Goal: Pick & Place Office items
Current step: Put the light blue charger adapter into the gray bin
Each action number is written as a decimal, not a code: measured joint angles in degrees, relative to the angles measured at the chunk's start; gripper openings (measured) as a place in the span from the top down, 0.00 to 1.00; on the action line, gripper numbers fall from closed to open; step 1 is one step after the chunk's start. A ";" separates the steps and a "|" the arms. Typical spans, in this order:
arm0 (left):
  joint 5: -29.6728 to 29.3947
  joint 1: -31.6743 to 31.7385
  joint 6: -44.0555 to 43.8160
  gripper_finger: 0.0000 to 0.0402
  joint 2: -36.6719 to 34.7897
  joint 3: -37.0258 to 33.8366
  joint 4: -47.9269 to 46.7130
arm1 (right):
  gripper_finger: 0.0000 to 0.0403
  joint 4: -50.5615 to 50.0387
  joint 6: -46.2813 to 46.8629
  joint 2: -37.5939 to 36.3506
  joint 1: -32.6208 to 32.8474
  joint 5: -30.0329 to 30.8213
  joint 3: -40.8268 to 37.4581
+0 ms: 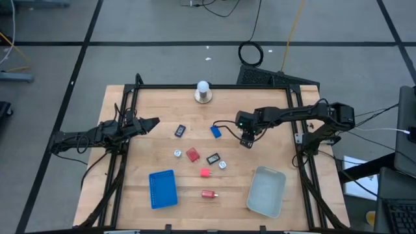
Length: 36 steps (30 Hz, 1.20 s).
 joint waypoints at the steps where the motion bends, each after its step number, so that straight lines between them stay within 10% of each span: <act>1: 0.00 0.01 0.02 0.31 0.01 0.00 0.00 | 0.47 1.45 0.58 0.00 0.01 -0.91 -0.79; 36: -0.04 0.02 0.84 0.31 -0.02 0.00 0.00 | 0.72 16.25 4.62 -0.01 0.77 -2.70 -11.49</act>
